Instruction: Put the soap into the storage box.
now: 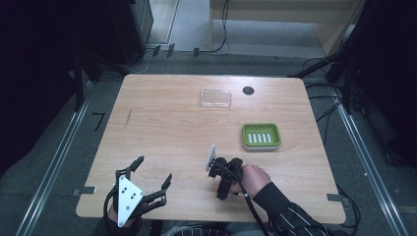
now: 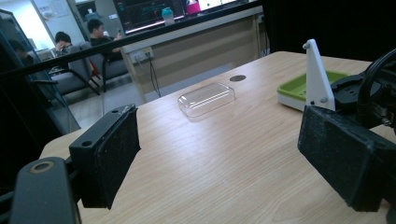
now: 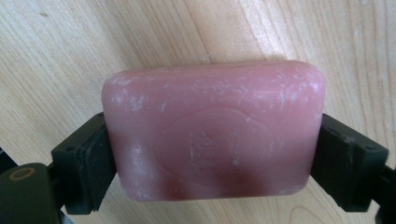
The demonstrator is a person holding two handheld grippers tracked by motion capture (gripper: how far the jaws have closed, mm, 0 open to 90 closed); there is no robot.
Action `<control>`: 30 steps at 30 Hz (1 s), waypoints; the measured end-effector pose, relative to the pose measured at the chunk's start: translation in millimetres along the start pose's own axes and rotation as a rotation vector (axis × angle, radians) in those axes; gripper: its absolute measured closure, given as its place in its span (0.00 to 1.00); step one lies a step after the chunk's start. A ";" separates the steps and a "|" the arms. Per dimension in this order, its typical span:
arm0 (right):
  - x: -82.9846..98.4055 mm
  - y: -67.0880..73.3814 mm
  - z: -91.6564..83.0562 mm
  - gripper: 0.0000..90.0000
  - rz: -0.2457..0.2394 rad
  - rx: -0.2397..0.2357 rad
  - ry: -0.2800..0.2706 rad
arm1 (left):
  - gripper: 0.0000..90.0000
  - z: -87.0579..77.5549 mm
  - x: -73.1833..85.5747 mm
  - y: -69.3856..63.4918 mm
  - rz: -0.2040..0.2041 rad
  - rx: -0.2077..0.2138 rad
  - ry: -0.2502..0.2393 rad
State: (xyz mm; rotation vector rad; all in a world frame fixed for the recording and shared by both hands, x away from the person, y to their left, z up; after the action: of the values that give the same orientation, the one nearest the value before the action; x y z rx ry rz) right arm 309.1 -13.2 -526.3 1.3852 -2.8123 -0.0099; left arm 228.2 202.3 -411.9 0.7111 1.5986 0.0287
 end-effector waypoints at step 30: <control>-0.2 1.0 2.3 0.15 -0.024 0.017 0.004 | 0.15 -0.7 -0.2 0.1 0.000 -0.002 -0.005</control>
State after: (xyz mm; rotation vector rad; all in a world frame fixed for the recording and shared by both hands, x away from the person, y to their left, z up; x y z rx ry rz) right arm 308.5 -12.4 -528.6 1.4207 -2.7992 0.0161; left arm 227.6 202.6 -411.6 0.7097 1.5938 0.0287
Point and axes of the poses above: each handheld gripper's, and its own axes: z roughly forward along the jaws, x roughly out of its underside, y roughly to its left, the point moved 6 cm from there along z, roughly forward along the jaws, and after that the axes turned 10 degrees about z, right-handed, at the moved point
